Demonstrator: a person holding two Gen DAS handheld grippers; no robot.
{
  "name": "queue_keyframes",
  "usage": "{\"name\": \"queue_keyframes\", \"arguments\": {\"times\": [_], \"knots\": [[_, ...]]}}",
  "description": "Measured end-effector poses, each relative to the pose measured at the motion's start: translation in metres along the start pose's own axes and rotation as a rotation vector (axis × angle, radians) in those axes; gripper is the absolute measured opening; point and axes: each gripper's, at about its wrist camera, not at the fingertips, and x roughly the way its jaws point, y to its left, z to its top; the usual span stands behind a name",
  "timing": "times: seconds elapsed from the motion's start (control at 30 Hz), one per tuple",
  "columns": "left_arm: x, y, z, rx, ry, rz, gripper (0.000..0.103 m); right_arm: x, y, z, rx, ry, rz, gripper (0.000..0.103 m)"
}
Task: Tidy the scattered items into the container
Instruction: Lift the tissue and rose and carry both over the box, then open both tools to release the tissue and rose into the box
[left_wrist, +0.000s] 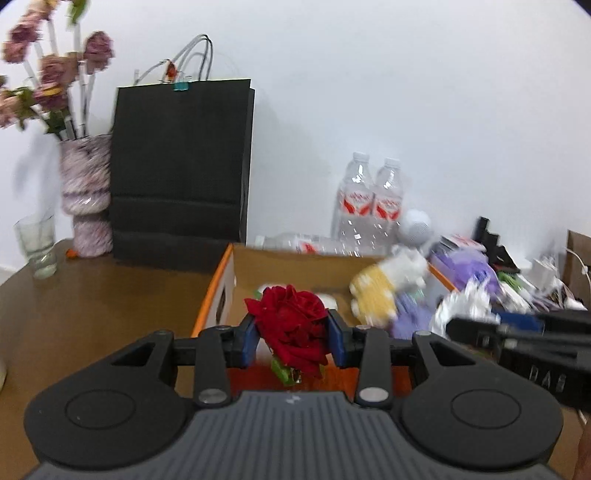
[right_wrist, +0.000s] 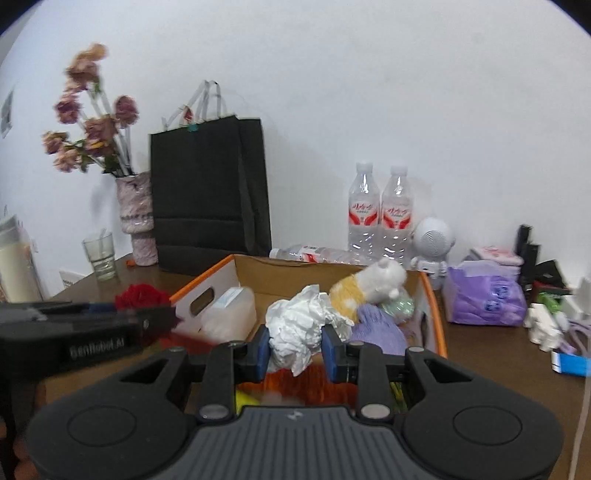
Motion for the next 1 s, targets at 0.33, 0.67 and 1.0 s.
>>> {"name": "queue_keyframes", "arguments": {"times": [0.33, 0.67, 1.0], "knots": [[0.168, 0.022, 0.07, -0.045, 0.368, -0.023, 0.039, 0.162, -0.019, 0.087, 0.076, 0.39, 0.128, 0.028], [0.23, 0.024, 0.055, -0.001, 0.579, 0.038, 0.065, 0.261, -0.016, 0.063, 0.078, 0.734, 0.064, 0.034], [0.174, 0.026, 0.102, -0.009, 0.548, 0.024, 0.1, 0.212, -0.026, 0.11, 0.06, 0.656, 0.016, 0.058]]}}
